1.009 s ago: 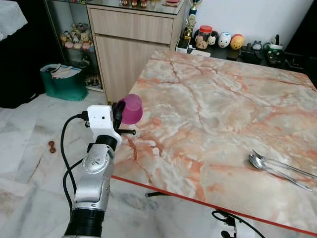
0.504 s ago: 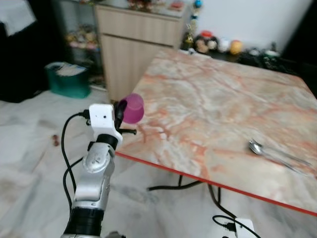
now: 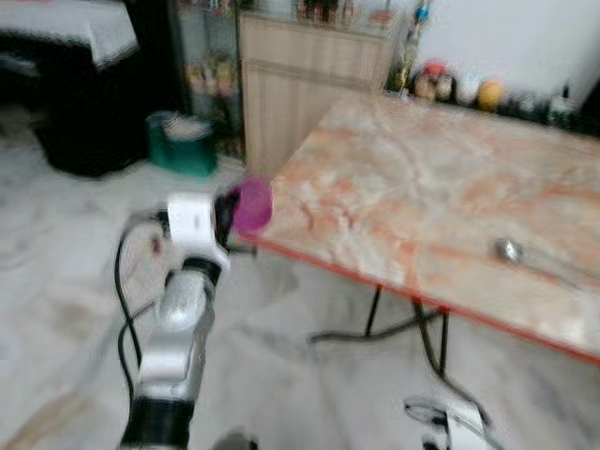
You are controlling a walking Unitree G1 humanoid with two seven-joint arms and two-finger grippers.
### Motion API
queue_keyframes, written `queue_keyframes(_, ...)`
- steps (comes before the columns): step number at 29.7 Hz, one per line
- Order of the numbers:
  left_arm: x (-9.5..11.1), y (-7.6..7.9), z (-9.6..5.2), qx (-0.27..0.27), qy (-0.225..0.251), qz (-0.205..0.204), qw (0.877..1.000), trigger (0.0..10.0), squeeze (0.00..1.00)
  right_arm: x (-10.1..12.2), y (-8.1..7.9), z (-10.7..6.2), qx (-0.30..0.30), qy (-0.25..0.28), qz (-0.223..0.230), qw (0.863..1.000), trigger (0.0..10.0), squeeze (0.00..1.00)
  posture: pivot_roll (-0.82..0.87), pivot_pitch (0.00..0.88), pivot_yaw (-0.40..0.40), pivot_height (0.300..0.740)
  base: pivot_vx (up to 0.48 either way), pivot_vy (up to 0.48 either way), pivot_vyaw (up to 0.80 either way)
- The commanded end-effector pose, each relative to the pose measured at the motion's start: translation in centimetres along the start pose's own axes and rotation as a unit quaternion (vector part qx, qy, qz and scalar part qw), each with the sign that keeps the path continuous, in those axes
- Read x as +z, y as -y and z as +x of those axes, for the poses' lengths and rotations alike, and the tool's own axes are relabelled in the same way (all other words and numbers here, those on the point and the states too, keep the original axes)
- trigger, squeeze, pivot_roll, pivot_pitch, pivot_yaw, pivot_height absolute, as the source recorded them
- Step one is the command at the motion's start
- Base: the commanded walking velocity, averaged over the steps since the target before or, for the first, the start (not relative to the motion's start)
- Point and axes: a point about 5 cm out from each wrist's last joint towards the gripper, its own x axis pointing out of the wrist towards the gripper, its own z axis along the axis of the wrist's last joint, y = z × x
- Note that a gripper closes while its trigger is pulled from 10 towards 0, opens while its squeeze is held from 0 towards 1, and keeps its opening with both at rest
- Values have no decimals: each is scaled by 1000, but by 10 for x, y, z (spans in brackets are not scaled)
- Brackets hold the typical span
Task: Setting the table
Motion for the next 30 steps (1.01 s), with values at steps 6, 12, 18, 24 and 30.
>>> queue_keyframes(6, 5, 6, 3, -16, 6, 9, 1000, 10000, 0, 4, 2, 0, -5, 4, 2, 1000, 10000, 0, 203, 0, -105, 707, 0, 0, 0)
queue_keyframes(12, 4, 8, 3, -31, 2, 32, 999, 10000, 0, 4, 3, 0, -6, 5, 4, 1000, 10000, 0, 204, 0, -107, 707, 0, 0, 0)
queue_keyframes(18, 6, 10, 4, -28, 9, 27, 999, 10000, 0, 3, 4, 0, -9, 3, 1, 1000, 10000, 0, 202, 0, -108, 707, 0, -95, 0)
queue_keyframes(24, 7, 10, 6, -22, 10, 32, 999, 10000, 0, 0, 4, 0, -12, -14, 10, 1000, 10000, 0, 204, 0, -111, 707, 0, -277, -263)
queue_keyframes(30, 7, 10, 6, -17, 9, 33, 999, 10000, 0, 3, 5, 0, -13, -4, -1, 1000, 10000, 0, 199, 0, -109, 707, 0, -325, -263)
